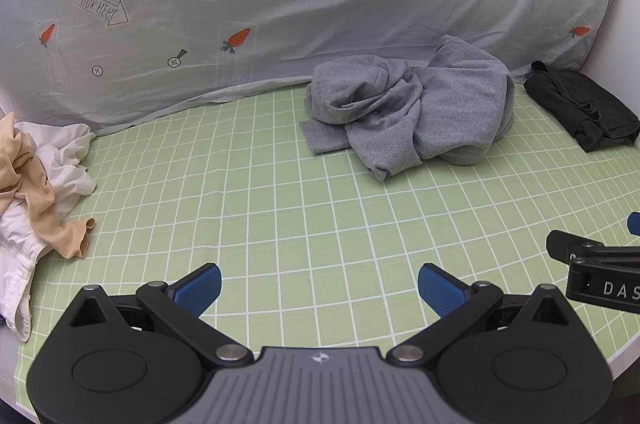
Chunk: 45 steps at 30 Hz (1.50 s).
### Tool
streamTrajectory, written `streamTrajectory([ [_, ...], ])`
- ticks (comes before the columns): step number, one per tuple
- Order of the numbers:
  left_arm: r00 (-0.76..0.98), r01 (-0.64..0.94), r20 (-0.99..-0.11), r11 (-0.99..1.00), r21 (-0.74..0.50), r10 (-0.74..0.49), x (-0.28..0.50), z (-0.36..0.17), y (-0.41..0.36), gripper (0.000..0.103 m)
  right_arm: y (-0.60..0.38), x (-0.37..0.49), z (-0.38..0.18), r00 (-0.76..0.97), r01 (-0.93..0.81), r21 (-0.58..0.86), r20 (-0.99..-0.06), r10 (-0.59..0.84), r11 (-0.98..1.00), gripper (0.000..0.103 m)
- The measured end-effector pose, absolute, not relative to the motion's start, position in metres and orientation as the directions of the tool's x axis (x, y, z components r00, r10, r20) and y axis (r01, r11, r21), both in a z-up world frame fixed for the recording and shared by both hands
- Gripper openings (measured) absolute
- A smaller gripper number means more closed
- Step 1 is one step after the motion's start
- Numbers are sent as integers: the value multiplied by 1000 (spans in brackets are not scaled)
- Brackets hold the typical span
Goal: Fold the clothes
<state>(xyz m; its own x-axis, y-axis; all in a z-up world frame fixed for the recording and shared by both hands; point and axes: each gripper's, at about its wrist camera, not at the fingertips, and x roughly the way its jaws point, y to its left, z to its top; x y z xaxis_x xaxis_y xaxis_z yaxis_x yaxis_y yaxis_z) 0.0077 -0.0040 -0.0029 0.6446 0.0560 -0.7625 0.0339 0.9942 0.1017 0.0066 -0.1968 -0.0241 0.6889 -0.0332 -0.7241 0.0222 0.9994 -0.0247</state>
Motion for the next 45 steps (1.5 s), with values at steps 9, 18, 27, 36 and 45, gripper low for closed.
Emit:
streamTrajectory([
  [9,635,11,-771,996,85,59,27,-8,-2,103,-207,26,-28,701,46,-17,-712,-45,999,103],
  [18,646,-9,-762,999,54,47,76,-17,7,103,-217,81,-41,738,21,-39,-674,-42,999,103],
  [27,580,5,-815,999,34,25,167,-47,5,102,-221,182,-76,697,63,-100,-707,-116,993,103],
  [36,477,24,-879,1000,17,3,285,-94,-2,77,-237,289,-128,636,141,-79,-757,-151,987,95],
  [45,522,105,-841,989,-101,-142,345,-111,-33,70,-240,328,-162,611,168,-15,-783,-116,986,76],
])
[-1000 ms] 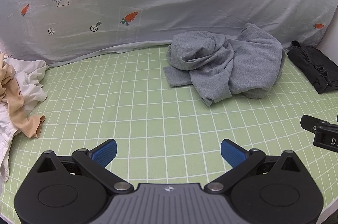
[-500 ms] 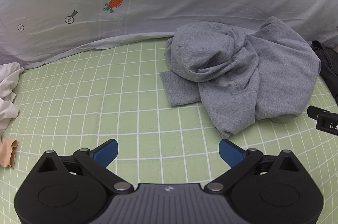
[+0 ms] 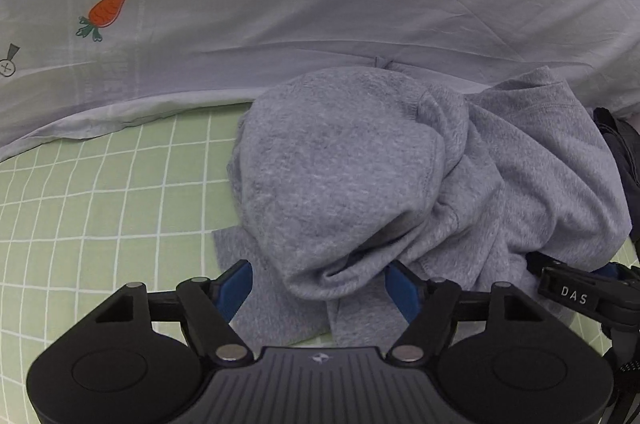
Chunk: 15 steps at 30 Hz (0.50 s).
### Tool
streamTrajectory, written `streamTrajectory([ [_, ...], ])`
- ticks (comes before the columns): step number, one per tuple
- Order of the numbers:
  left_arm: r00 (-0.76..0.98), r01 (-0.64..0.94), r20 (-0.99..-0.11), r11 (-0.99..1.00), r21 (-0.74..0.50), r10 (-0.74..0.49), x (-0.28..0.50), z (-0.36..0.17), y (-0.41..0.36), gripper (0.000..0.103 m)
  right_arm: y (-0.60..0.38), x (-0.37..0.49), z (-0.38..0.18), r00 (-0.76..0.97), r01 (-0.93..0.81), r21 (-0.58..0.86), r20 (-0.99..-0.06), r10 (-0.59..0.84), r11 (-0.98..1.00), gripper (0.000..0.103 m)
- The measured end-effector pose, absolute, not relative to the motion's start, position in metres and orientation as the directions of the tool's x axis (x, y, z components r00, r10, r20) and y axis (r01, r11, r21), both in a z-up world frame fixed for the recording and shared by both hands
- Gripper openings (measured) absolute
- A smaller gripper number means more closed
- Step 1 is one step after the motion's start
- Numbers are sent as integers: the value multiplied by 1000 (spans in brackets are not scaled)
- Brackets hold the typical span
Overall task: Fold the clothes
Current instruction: 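Reach both grippers into the grey hoodie and close on the fabric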
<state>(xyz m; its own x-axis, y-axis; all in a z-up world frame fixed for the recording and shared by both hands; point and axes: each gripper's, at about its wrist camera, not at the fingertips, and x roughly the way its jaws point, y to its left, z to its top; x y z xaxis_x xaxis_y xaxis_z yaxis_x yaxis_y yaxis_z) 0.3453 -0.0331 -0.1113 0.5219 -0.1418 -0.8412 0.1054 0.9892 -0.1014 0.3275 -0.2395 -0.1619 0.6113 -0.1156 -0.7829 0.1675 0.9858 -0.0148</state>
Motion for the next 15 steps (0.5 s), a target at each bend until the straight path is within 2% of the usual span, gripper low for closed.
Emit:
streamTrajectory([
  [1,524,119,-838,987,-107,-154,346,-113,-37,60,-238,326,-162,620,153,-12,-777,-105,988,69],
  [2,526,116,-838,988,-103,-149,348,-113,-41,55,-237,324,-162,628,139,-14,-772,-99,990,66],
  [4,528,107,-838,990,-94,-137,352,-115,-48,31,-234,318,-159,638,118,-38,-763,-105,992,52],
  [5,522,84,-845,993,-86,-117,354,-117,-50,25,-235,315,-157,644,120,-45,-757,-112,992,47],
  [6,517,69,-849,994,-86,-109,354,-118,-50,17,-236,311,-155,649,124,-48,-752,-117,991,33],
  [7,519,55,-848,994,-90,-106,351,-118,-48,14,-239,307,-152,652,134,-40,-749,-119,990,23],
  [10,529,23,-844,995,-93,-91,338,-113,-35,11,-242,289,-142,669,127,-28,-735,-106,992,11],
  [15,534,-21,-845,999,-45,-27,295,-104,-23,9,-232,248,-125,697,34,-45,-715,-56,998,6],
])
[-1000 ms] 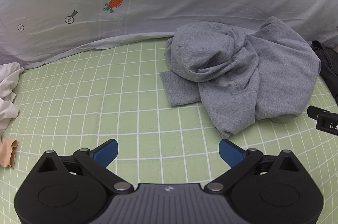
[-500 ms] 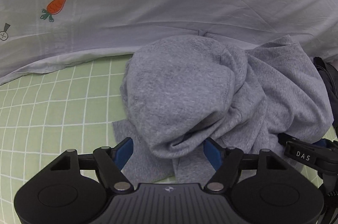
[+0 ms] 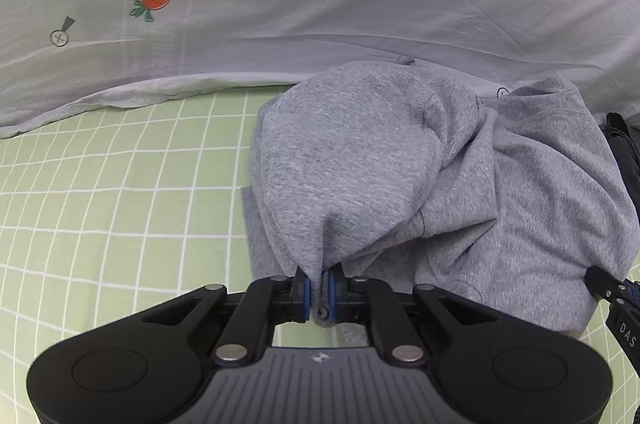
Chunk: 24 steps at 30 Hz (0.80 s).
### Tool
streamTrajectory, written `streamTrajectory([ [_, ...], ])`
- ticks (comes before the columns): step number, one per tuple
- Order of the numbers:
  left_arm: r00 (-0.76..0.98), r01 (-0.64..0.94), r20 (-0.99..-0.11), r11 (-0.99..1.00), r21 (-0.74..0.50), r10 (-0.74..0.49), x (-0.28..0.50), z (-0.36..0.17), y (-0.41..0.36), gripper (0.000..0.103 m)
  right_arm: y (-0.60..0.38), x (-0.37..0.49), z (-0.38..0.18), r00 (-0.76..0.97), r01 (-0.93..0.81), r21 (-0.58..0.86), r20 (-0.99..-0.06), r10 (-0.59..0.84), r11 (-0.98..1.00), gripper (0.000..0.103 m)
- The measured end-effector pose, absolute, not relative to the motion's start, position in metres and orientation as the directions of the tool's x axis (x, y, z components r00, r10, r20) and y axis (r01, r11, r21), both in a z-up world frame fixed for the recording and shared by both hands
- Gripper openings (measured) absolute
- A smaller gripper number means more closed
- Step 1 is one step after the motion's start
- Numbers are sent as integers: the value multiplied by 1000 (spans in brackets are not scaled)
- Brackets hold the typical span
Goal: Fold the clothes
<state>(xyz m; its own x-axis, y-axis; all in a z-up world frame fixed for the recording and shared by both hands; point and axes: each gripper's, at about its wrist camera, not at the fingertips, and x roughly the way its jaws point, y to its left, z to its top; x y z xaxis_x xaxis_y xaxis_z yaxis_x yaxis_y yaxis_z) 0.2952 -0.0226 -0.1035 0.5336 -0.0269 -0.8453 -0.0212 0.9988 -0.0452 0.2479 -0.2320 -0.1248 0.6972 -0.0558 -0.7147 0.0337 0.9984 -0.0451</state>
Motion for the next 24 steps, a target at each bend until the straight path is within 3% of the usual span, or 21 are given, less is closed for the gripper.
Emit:
streamTrajectory([
  [8,467,-95,-883,995,8,51,196,-100,3,9,-218,158,-119,633,-83,67,-767,104,994,6],
  [14,408,-185,-913,980,-69,13,163,-102,28,12,-225,141,-113,623,-53,105,-773,115,993,14],
  [16,409,-174,-912,983,-54,22,164,-99,26,14,-229,145,-105,641,-25,99,-762,92,995,31],
  [18,410,-164,-912,986,-42,29,167,-96,24,14,-237,148,-96,668,9,84,-742,57,996,36],
  [21,398,-157,-917,987,-28,37,170,-98,23,14,-254,150,-82,712,89,58,-702,-23,994,80],
  [24,377,-154,-925,988,-30,31,173,-105,24,14,-276,161,-81,706,155,60,-705,-68,986,84],
])
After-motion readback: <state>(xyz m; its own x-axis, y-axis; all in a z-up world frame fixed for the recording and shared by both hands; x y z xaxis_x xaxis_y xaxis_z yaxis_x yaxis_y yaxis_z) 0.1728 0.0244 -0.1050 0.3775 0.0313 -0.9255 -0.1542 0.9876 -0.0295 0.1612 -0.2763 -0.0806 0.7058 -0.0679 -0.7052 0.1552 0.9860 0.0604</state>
